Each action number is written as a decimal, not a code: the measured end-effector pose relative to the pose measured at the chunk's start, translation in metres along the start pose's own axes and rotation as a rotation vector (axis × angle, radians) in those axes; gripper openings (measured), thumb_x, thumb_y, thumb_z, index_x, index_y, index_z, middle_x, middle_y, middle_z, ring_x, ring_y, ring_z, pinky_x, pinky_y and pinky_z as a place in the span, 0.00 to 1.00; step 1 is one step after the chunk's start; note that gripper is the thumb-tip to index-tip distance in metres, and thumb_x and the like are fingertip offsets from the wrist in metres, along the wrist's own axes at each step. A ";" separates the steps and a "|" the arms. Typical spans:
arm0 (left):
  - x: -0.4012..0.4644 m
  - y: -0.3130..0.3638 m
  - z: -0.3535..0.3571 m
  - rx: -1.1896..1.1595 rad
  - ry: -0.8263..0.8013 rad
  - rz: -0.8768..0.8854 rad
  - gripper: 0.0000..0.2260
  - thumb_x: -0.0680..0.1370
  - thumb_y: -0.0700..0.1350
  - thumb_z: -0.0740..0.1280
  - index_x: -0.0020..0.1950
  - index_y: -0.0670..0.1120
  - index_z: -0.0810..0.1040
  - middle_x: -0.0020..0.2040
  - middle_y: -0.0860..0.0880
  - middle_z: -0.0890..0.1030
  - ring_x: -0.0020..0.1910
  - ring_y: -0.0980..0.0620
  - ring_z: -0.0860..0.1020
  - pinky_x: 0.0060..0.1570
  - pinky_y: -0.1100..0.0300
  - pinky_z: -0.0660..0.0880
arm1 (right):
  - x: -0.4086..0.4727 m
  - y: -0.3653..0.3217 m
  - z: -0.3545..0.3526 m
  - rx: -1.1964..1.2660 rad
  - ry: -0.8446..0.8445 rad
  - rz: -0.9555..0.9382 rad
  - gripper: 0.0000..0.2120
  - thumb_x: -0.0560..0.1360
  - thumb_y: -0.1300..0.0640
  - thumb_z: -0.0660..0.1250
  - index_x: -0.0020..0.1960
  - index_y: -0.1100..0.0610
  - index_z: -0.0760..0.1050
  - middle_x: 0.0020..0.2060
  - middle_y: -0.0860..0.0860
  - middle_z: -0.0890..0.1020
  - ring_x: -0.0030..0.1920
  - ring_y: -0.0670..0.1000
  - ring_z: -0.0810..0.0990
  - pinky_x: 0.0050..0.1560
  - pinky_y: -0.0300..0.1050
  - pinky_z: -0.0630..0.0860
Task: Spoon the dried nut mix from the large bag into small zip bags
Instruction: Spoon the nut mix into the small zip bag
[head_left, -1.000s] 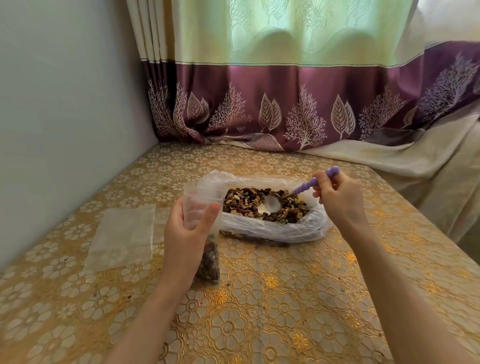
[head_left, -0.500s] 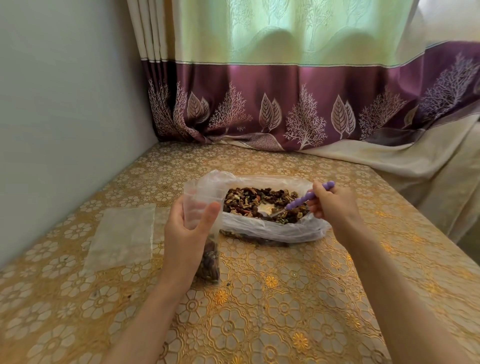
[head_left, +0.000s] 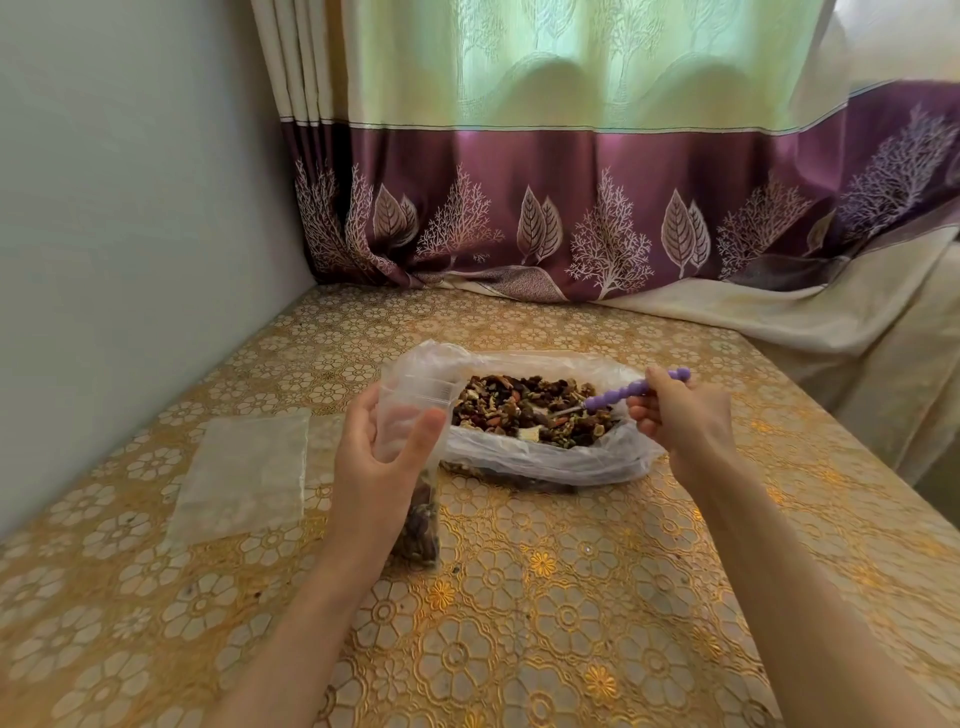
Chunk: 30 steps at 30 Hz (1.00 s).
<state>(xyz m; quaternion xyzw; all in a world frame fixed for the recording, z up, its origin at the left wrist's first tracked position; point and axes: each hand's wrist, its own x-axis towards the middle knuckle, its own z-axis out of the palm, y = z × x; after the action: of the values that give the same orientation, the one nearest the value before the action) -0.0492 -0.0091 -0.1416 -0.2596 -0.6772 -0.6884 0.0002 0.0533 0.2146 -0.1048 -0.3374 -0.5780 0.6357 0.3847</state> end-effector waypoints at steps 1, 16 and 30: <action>0.000 0.000 0.000 0.010 -0.006 -0.008 0.46 0.58 0.75 0.66 0.69 0.51 0.67 0.61 0.54 0.76 0.57 0.56 0.76 0.57 0.56 0.75 | 0.000 -0.001 0.000 0.017 -0.001 -0.008 0.16 0.80 0.61 0.60 0.35 0.62 0.74 0.19 0.48 0.78 0.23 0.43 0.72 0.23 0.32 0.69; -0.002 0.002 0.005 0.049 -0.016 -0.038 0.39 0.62 0.68 0.66 0.69 0.50 0.69 0.58 0.56 0.78 0.53 0.64 0.77 0.49 0.66 0.71 | -0.046 -0.041 0.031 0.179 -0.168 -0.237 0.15 0.80 0.57 0.62 0.37 0.61 0.77 0.26 0.50 0.79 0.28 0.45 0.75 0.27 0.33 0.71; -0.002 0.007 0.004 -0.030 0.054 -0.072 0.23 0.63 0.63 0.69 0.54 0.56 0.73 0.47 0.58 0.80 0.45 0.65 0.78 0.39 0.73 0.72 | -0.073 -0.044 0.048 0.151 -0.388 -0.520 0.11 0.79 0.64 0.59 0.40 0.61 0.77 0.29 0.47 0.83 0.31 0.47 0.75 0.30 0.35 0.73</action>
<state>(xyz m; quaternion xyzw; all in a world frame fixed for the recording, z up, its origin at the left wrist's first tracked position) -0.0439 -0.0063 -0.1363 -0.2165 -0.6753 -0.7049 -0.0103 0.0500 0.1293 -0.0576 -0.0218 -0.6587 0.6094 0.4408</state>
